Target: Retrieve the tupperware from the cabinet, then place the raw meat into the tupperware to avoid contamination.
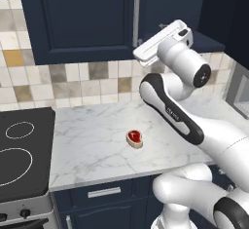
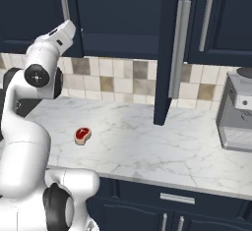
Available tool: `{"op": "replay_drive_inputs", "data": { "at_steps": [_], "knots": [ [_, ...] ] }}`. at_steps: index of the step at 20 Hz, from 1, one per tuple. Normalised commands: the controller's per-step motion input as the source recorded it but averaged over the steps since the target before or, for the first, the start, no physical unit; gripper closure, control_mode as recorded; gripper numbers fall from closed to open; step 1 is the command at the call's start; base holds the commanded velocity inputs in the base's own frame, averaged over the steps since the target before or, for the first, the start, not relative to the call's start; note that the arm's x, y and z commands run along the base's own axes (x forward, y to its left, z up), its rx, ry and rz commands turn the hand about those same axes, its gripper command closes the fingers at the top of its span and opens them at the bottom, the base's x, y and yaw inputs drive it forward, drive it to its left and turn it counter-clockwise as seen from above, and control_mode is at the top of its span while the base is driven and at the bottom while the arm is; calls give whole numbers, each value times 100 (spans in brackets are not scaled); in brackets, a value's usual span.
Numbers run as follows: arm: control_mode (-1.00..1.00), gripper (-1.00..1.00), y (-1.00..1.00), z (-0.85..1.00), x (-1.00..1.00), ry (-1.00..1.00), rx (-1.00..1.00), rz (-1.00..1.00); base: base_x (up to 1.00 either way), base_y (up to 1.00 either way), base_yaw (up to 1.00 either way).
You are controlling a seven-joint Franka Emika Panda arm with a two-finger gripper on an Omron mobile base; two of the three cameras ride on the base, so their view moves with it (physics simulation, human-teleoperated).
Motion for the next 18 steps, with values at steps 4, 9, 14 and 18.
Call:
{"op": "replay_drive_inputs", "data": {
  "at_steps": [4,9,14,18],
  "knots": [
    [-100,-100,4,-1,34,0,0,0,0,0,0],
    [-100,-100,6,-3,34,0,0,0,0,0,0],
    [-100,-100,5,-2,34,0,0,0,0,0,0],
    [-100,-100,4,-1,33,0,0,0,0,0,0]
  ]
}}
